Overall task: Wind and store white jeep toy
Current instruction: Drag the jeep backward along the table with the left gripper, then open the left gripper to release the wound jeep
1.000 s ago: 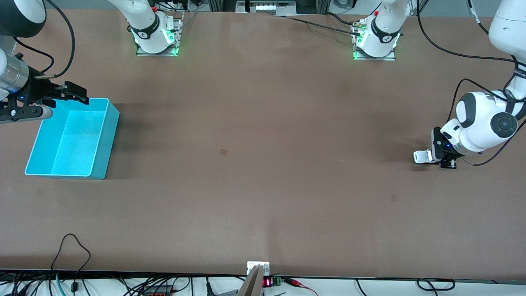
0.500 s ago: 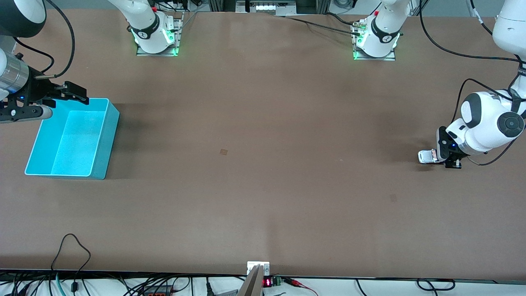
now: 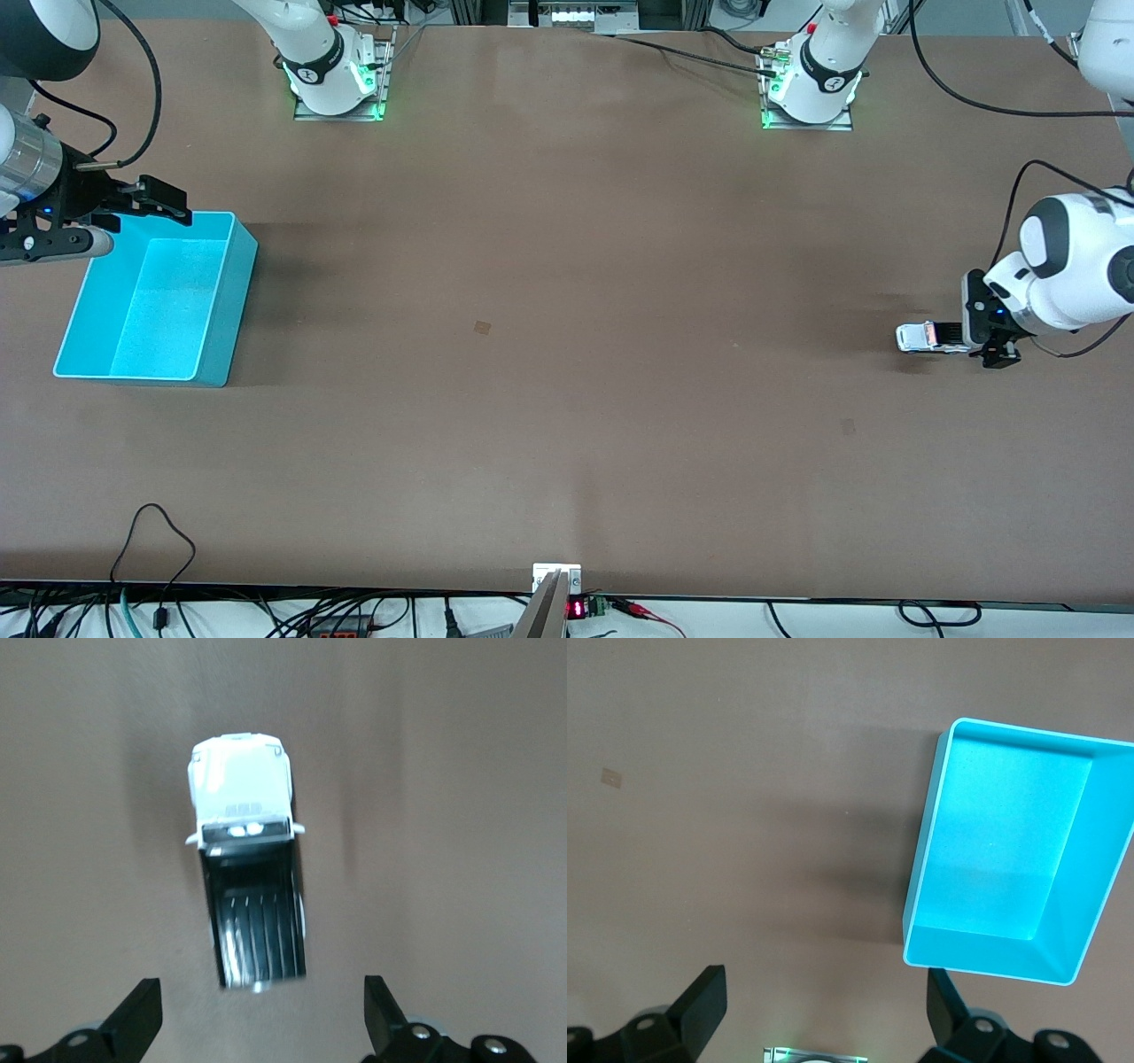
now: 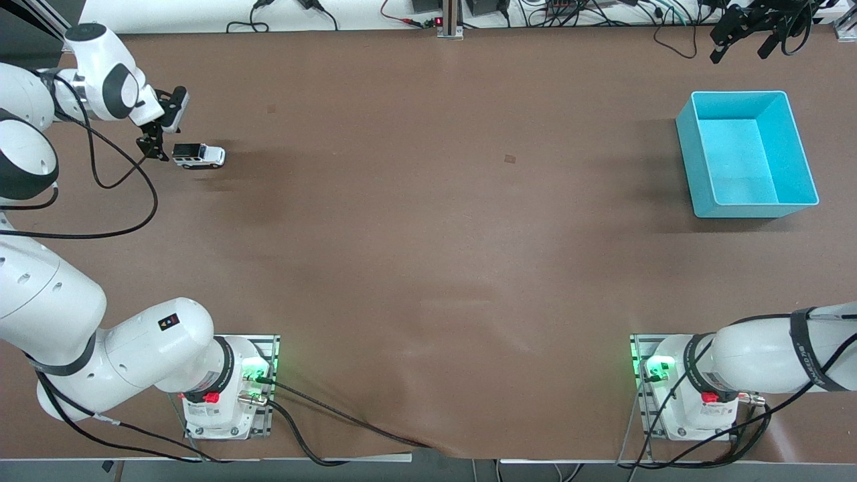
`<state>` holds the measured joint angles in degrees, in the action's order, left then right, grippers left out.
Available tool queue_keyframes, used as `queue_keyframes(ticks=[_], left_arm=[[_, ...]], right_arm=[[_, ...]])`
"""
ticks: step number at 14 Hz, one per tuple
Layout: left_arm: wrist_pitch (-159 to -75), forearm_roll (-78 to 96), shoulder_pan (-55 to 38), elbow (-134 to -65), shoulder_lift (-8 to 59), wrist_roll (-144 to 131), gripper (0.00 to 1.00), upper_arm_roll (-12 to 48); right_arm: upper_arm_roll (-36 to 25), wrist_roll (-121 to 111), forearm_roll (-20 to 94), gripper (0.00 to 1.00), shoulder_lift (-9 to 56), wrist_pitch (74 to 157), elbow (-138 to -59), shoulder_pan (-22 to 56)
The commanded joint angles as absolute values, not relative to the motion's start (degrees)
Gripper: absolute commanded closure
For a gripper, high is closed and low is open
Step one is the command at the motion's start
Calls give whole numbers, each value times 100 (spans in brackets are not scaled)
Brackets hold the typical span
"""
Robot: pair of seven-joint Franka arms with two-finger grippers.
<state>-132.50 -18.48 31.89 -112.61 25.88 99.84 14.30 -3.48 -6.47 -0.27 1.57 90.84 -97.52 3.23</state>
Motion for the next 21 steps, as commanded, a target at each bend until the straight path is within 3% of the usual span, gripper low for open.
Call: queue_keyframes(ticks=[1, 5, 14, 21], left_arm=[[-12746, -1600, 3199, -11268, 2242, 10143, 0, 1582], [-12270, -1197, 3095, -11232, 1908, 10090, 0, 1854], [-12261, -414, 2347, -11241, 1459, 9967, 0, 1846], [-12270, 228, 2005, -11224, 1310, 7582, 0, 1846]], right_arm=[[-334, -642, -26, 0, 158, 9000, -9694, 299], [-334, -642, -26, 0, 158, 9009, -9694, 299], [-334, -642, -17, 0, 158, 9009, -9694, 299], [-334, -659, -9, 0, 228, 9009, -9694, 176]])
